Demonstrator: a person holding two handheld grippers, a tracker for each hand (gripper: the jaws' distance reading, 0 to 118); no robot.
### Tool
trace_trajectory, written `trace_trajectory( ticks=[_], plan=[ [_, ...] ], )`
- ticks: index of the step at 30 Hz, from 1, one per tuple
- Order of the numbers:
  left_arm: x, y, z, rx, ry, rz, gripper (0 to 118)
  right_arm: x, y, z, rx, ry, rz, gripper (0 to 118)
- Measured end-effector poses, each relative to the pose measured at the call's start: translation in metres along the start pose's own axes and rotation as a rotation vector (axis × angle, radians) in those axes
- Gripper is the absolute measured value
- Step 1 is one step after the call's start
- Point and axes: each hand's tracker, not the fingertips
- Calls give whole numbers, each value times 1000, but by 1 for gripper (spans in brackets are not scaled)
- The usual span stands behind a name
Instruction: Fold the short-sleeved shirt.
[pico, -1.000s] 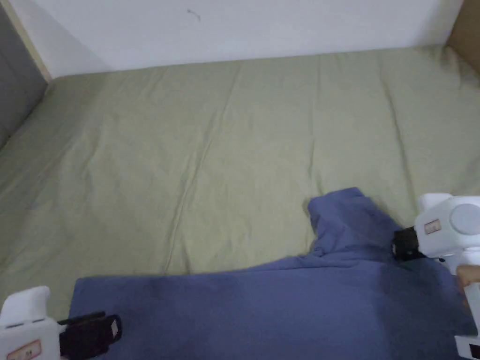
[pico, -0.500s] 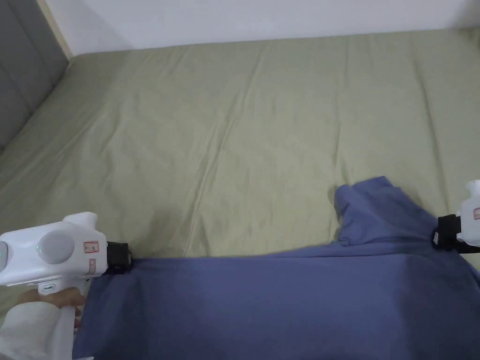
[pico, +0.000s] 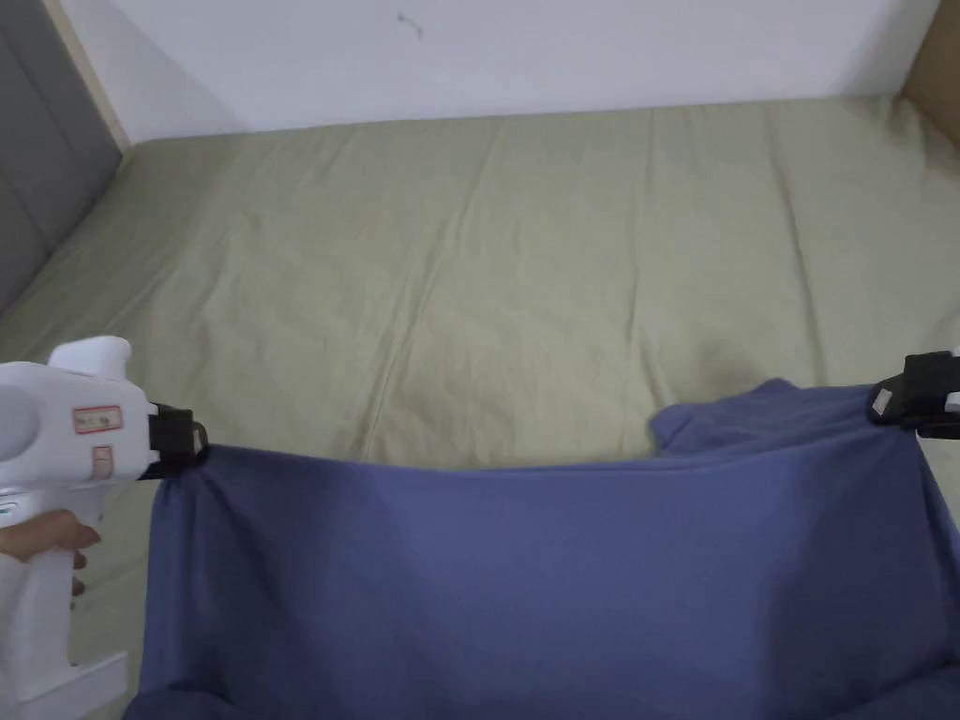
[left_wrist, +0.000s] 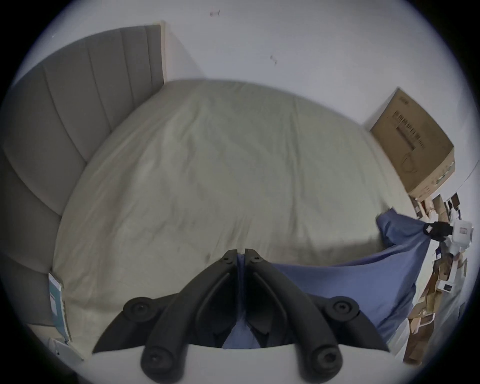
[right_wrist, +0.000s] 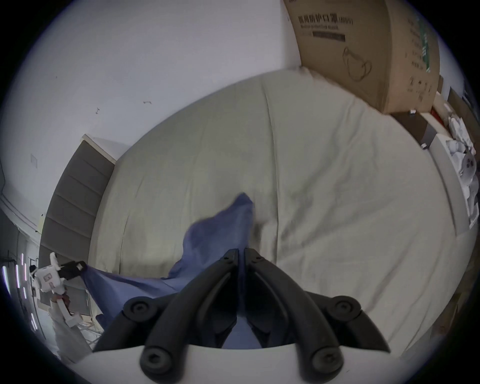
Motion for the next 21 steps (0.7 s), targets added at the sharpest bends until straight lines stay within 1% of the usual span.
trace_trajectory(
  ticks=[3, 5, 10, 13, 14, 15, 17, 18, 19, 21],
  plan=[
    [1, -9, 39, 59, -20, -25, 3, 3, -11, 31, 29, 13, 22, 4],
    [-2, -25, 58, 72, -35, -41, 3, 6, -25, 51, 37, 2, 40, 4],
    [-14, -91, 91, 53, -48, -18, 3, 24, -87, 86, -1, 1, 54, 4],
    [-23, -142, 93, -10, -28, -9, 3, 37, -136, 96, -51, -13, 48, 4],
    [-26, -155, 89, -42, -23, 1, 3, 42, -151, 95, -79, -25, 32, 4],
    [-31, -170, 83, -82, -20, 38, 4, 46, -169, 93, -116, -45, 17, 4],
    [-40, -196, 70, -142, -4, 79, 4, 58, -201, 87, -176, -49, -18, 4],
    [-41, -207, 64, -146, 0, 84, 4, 63, -216, 82, -206, -82, -33, 4],
    [-45, -217, 59, -158, 3, 95, 4, 68, -230, 77, -228, -94, -34, 4],
    [-53, -228, 54, -173, -20, 163, 4, 72, -250, 69, -257, -111, -44, 4]
  ],
)
